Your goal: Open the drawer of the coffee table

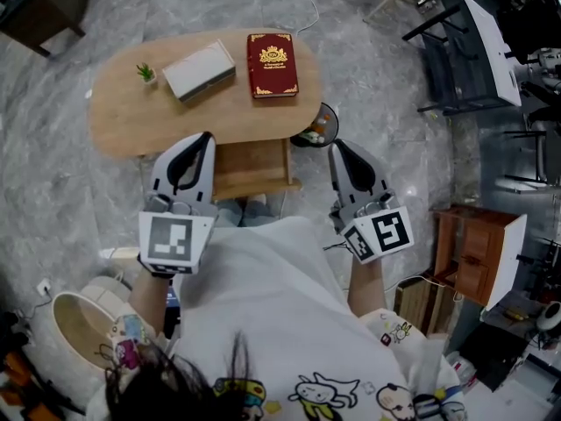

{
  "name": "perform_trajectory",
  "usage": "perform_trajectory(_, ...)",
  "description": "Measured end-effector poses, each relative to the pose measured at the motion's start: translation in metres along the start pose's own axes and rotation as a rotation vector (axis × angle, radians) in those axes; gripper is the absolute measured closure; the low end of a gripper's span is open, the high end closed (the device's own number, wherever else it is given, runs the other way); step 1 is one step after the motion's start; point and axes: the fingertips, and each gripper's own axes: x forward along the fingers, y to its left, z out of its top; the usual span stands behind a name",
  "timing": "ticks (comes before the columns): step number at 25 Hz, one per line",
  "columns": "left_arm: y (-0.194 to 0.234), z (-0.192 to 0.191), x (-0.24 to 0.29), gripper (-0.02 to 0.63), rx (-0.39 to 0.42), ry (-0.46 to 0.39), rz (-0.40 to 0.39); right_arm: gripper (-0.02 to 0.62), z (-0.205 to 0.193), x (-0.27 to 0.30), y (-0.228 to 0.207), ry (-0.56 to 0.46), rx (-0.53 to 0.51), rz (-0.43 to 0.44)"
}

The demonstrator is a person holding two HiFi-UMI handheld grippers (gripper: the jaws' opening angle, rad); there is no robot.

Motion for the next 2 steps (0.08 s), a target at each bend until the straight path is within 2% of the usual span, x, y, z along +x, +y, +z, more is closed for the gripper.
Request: perform_trajectory(2, 0.0004, 0.0008, 0.0008, 0.603, 0.005, -0.004, 0.000, 0.597, 0.0009, 0.0007, -0.0016, -0.001, -0.005, -0.001)
